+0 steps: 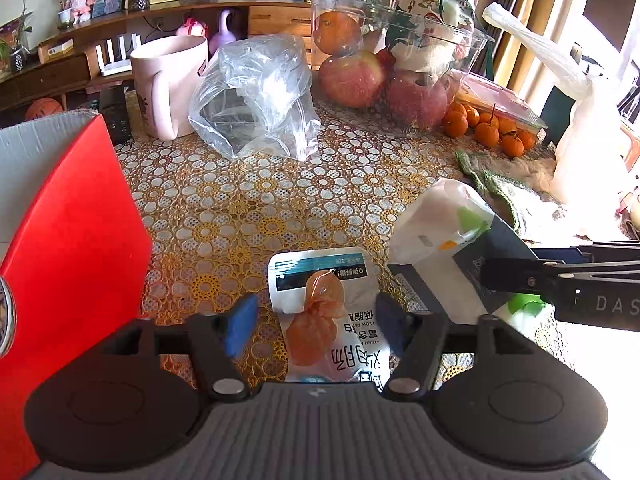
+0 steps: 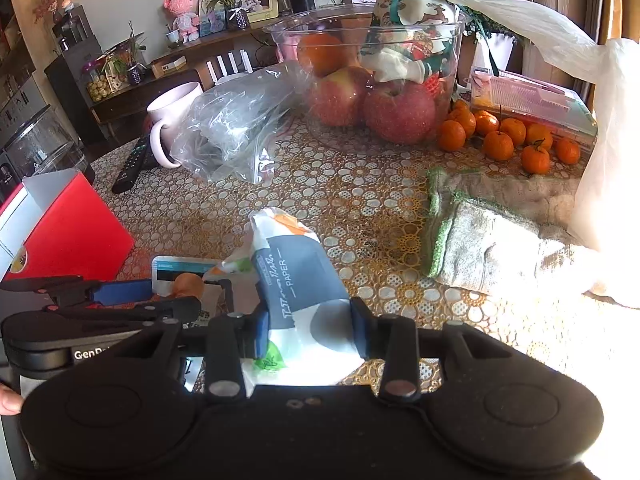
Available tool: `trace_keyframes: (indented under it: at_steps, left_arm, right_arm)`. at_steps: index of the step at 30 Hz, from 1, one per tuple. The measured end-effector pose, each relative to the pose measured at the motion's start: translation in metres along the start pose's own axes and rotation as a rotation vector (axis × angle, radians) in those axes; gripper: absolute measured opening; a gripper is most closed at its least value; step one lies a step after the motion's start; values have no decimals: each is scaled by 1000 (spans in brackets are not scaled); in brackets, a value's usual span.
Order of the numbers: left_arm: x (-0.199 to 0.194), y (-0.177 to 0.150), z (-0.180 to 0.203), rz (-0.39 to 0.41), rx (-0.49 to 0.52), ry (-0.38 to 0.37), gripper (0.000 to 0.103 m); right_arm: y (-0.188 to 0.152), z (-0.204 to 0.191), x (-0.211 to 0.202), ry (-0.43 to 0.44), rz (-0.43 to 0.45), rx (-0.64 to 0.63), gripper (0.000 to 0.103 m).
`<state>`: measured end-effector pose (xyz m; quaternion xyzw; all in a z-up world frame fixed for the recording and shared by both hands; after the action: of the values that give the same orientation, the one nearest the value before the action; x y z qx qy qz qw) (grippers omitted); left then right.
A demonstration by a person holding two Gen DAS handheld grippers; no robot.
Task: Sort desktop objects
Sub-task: 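Carry the sausage pouch with the left tool to the red box while the right tool carries the tissue pack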
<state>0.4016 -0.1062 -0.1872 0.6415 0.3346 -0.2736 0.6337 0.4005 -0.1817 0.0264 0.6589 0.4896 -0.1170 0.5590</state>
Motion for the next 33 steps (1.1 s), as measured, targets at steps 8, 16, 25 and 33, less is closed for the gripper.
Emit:
trace_keyframes:
  at_steps: [8,16,25,33]
  left_arm:
    - [18,-2,16,-16,118,47,83]
    - [17,-1,18,1,123,45,67]
    - [6,-5,20,-11,118,10,61]
    - [-15,-19,20,-25,98,-41,60]
  right_arm:
    - [1,8,4,-9,-1,15,39]
    - [-1,8,3,-13,-7,12,39]
    - [-6,-3,-6,-38,-26,-29,39]
    - [-22,-14,-25,-53,-53,-62,39]
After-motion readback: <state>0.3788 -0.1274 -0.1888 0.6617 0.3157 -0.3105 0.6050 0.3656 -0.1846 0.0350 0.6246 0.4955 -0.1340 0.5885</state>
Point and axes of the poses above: each gripper's, at about its wrist camera, not at the fingertips, and x roughly the way its jaws point, z to its right, y to its top, the point moved 9 cm from there along x, roughly the way its jaws point, and after that the axes turned 12 degrees about y, right-handed, at the moved point
